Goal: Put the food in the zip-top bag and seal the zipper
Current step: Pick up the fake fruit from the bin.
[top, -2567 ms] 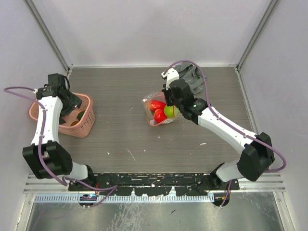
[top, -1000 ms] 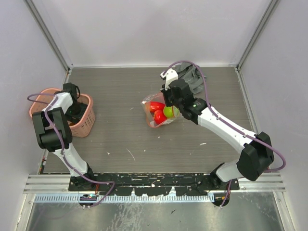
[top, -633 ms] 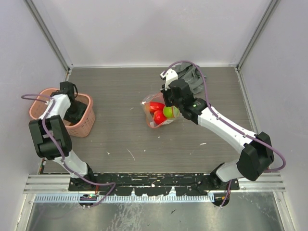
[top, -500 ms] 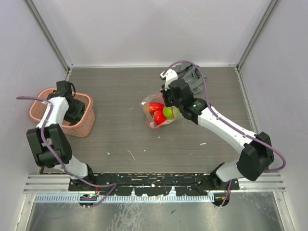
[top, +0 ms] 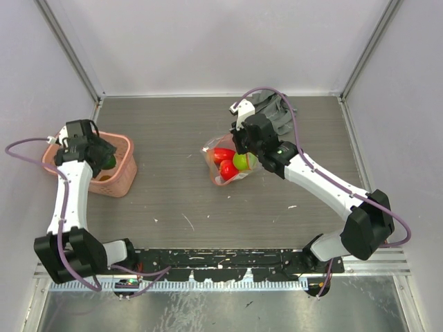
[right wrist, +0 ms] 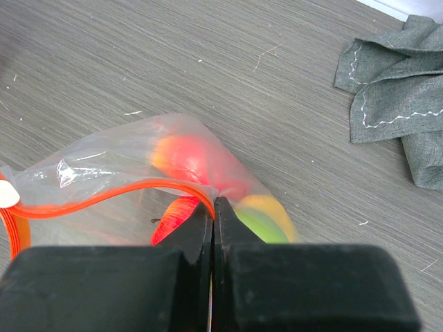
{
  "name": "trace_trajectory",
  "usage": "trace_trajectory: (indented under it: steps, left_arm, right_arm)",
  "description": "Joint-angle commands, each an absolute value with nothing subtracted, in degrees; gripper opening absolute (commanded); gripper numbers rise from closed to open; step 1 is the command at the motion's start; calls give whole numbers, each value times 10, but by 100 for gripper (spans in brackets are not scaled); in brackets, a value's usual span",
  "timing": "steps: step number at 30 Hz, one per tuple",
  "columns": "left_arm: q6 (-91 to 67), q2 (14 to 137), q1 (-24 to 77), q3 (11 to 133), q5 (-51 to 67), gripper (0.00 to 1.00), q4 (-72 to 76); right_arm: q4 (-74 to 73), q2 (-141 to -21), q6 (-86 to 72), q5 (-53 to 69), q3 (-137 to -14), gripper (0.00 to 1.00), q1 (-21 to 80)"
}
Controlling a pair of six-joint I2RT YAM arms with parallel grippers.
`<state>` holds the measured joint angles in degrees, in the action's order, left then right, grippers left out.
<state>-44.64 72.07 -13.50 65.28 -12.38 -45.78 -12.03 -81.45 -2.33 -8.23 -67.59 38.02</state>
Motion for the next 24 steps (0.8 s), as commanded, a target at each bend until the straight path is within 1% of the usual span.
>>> trace_trajectory:
  steps: [1,6,11,18,24]
  left_arm:
    - [-368,655,-119,643,-75,21,-396]
    - [-307,595,-76,623,-30,20,-329]
    - [-257,564,-20,620,10,19,-288]
    - [-170,547,106,613,14,21,-241]
    - [-118,532,194,583,16,18,-169]
  right_arm:
    - [-88,-803,-32,-76,-687,1,378]
    - [-87,-801,-34,-70,-685,1,378]
    - [-89,-800,-32,-75,-686,1,378]
    - [-92,-792,-32,-76,-685,1,377]
    - [-96,-794,-32,-77,-687,1,377]
